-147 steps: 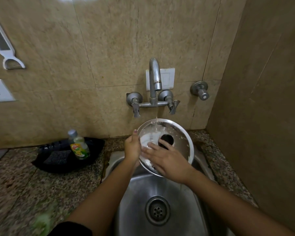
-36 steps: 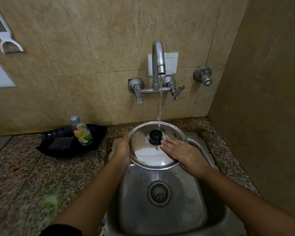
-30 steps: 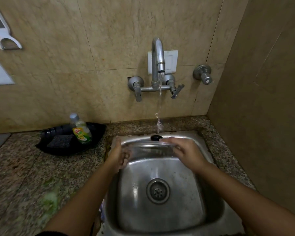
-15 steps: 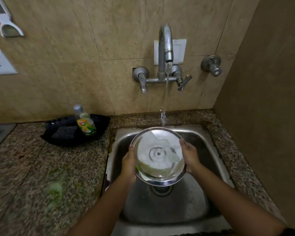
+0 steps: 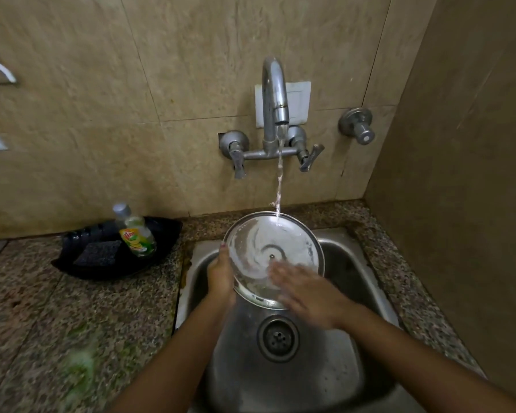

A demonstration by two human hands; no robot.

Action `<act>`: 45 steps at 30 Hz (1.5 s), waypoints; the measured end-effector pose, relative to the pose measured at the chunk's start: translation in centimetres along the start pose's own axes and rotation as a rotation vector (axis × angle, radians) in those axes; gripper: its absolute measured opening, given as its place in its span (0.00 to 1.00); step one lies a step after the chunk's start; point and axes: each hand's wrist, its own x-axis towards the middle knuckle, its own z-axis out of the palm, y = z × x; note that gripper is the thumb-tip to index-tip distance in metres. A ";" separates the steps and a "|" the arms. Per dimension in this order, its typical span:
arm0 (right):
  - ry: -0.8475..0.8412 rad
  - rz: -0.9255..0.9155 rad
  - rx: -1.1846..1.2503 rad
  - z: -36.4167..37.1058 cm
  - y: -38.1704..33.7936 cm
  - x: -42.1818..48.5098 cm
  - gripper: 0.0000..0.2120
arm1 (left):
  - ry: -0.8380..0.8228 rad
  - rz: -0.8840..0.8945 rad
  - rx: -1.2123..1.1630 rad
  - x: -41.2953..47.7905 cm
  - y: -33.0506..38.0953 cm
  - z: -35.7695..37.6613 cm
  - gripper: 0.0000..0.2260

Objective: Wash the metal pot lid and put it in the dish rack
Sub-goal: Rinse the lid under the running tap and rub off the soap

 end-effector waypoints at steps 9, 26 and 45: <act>0.189 0.145 0.103 -2.4 -0.9 7.3 0.30 | -0.071 0.018 0.038 -1.2 0.2 3.0 0.20; 0.092 -0.096 0.064 -2.3 -1.8 2.8 0.28 | -0.024 0.027 -0.012 -0.2 1.0 2.1 0.22; 0.172 0.063 -0.118 -3.5 2.6 0.7 0.31 | 0.014 0.096 -0.021 -0.3 2.0 0.8 0.19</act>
